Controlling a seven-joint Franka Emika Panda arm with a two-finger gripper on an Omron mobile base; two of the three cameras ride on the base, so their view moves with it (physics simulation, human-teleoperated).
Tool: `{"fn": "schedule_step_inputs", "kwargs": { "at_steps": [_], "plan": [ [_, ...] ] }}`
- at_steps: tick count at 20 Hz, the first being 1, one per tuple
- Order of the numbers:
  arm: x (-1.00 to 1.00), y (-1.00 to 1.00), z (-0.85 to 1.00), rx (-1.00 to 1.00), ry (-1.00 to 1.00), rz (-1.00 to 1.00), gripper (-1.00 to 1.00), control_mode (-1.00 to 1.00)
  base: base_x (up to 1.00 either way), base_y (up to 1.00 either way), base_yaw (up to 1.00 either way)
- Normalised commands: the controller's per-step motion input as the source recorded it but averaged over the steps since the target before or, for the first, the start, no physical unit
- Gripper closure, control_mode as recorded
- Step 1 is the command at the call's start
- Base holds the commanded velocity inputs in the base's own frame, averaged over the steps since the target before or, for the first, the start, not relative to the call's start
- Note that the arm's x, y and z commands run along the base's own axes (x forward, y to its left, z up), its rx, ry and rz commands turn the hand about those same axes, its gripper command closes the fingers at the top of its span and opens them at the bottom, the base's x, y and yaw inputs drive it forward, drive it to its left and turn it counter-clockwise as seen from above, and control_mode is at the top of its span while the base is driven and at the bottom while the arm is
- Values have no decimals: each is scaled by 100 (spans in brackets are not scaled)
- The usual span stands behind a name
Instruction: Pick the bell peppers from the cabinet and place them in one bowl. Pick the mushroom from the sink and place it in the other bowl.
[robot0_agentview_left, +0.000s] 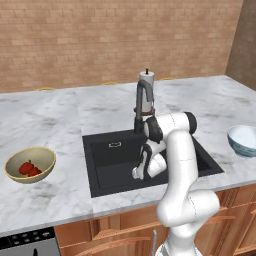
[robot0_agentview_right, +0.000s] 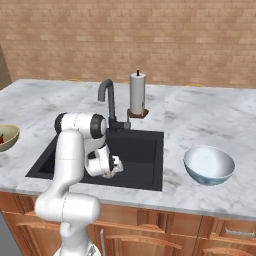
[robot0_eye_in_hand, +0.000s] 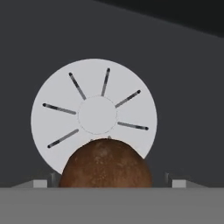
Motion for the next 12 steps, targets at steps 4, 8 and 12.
{"fn": "schedule_step_inputs", "kwargs": {
  "at_steps": [4,8,12],
  "plan": [
    [0,0,-11,0,-1,0,100,-100,0,0,0],
    [0,0,0,0,-1,0,100,-100,0,0,0],
    [-10,6,0,0,0,-7,100,-100,0,0,0]
  ]
}}
